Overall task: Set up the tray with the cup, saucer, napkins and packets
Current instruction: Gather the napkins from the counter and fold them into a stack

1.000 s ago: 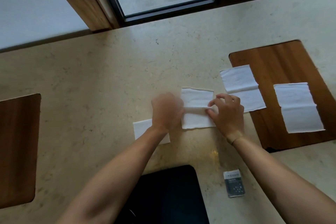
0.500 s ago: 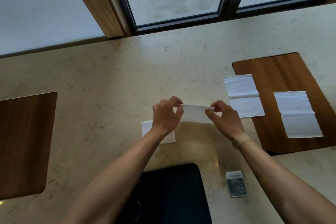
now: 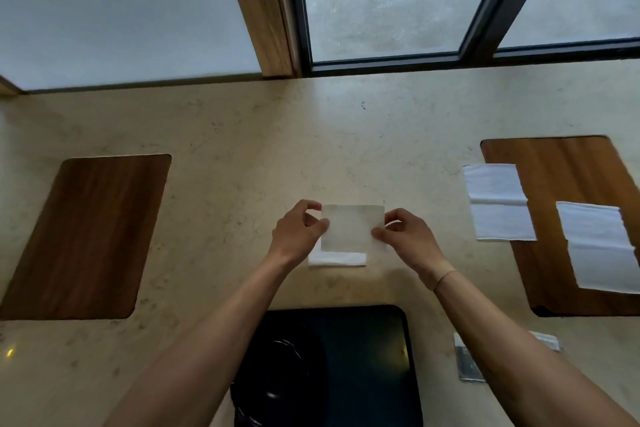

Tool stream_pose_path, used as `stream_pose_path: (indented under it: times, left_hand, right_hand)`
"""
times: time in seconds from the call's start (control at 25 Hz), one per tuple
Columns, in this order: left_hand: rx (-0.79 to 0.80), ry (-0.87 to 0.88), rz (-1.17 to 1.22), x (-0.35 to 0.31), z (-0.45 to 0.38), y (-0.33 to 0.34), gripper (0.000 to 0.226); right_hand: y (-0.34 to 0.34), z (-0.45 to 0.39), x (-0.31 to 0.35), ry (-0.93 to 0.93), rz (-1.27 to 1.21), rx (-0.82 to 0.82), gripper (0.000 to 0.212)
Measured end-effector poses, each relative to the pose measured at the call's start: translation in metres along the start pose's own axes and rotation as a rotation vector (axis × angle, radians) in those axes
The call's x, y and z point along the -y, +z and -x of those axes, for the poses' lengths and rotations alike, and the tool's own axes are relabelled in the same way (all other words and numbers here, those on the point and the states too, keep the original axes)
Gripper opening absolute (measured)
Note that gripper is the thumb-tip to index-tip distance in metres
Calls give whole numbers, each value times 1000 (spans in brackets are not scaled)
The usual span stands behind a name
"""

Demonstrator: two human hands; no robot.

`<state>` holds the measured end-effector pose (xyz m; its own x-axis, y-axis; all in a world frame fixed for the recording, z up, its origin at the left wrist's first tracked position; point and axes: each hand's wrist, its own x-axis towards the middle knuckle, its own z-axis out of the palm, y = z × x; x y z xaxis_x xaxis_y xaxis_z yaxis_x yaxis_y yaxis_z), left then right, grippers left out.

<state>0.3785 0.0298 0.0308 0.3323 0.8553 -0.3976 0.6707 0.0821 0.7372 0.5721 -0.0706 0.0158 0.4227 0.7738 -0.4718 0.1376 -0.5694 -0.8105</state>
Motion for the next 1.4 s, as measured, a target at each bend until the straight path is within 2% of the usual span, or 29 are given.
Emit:
stream_pose_path:
  times: [0.28, 0.52, 0.88, 1.4]
  left_hand:
    - [-29, -39, -131, 42, 2, -3, 17]
    - [-61, 9, -226, 61, -9, 10, 20]
    - [-145, 75, -312, 67, -17, 23, 23]
    - [-164, 92, -369, 57, -10, 21, 27]
  right_hand:
    - [38, 0, -12, -48, 304, -16, 19]
    - [52, -7, -24, -38, 479, -35, 28]
    - [54, -17, -33, -114, 555, -124, 31]
    - [60, -20, -33, -188, 674, -231, 37]
